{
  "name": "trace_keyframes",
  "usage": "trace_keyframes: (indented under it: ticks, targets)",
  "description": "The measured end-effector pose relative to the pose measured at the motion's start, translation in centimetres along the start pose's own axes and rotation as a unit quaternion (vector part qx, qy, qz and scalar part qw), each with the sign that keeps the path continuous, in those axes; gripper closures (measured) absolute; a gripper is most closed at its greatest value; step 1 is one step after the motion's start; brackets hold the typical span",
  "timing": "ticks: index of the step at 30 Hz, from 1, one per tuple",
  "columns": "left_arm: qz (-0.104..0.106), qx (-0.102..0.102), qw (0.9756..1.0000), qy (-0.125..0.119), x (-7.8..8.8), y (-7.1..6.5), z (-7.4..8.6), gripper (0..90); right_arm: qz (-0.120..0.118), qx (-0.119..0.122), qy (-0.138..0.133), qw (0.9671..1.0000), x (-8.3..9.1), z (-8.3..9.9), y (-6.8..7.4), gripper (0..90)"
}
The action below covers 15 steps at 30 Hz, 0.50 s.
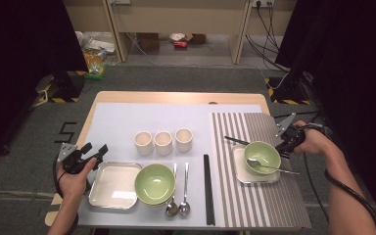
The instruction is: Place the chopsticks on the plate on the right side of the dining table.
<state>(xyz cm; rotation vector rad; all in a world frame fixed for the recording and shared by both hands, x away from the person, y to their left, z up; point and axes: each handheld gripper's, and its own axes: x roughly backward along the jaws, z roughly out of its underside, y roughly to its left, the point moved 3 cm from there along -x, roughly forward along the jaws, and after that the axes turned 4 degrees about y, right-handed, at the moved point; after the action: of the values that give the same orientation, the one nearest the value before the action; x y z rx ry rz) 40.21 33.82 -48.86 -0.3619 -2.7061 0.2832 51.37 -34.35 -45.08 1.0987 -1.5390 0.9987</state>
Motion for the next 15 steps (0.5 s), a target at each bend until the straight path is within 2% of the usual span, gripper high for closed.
trace_keyframes:
  ticks: [5, 7, 10, 15]
  targets:
    - [0.000, 0.000, 1.0000, 0.000, 0.00, -0.02, 0.02, 26.5, 0.005, -0.005, -0.002, 1.0000, 0.24, 0.02, -0.05, 83.4]
    - [0.001, 0.000, 1.0000, 0.000, 0.00, -0.04, 0.01, 26.5, 0.000, -0.013, -0.002, 0.9999, 0.32, 0.03, 0.11, 83.0]
    - [0.000, 0.000, 1.0000, -0.001, 0.02, -0.02, -0.01, 26.5, 0.002, -0.006, -0.006, 1.0000, 0.49, 0.02, -0.03, 82.4]
    - [0.000, 0.000, 1.0000, 0.000, 0.02, -0.01, -0.02, 26.5, 0.004, -0.013, -0.012, 0.9998, 0.82, 0.03, -0.12, 81.5]
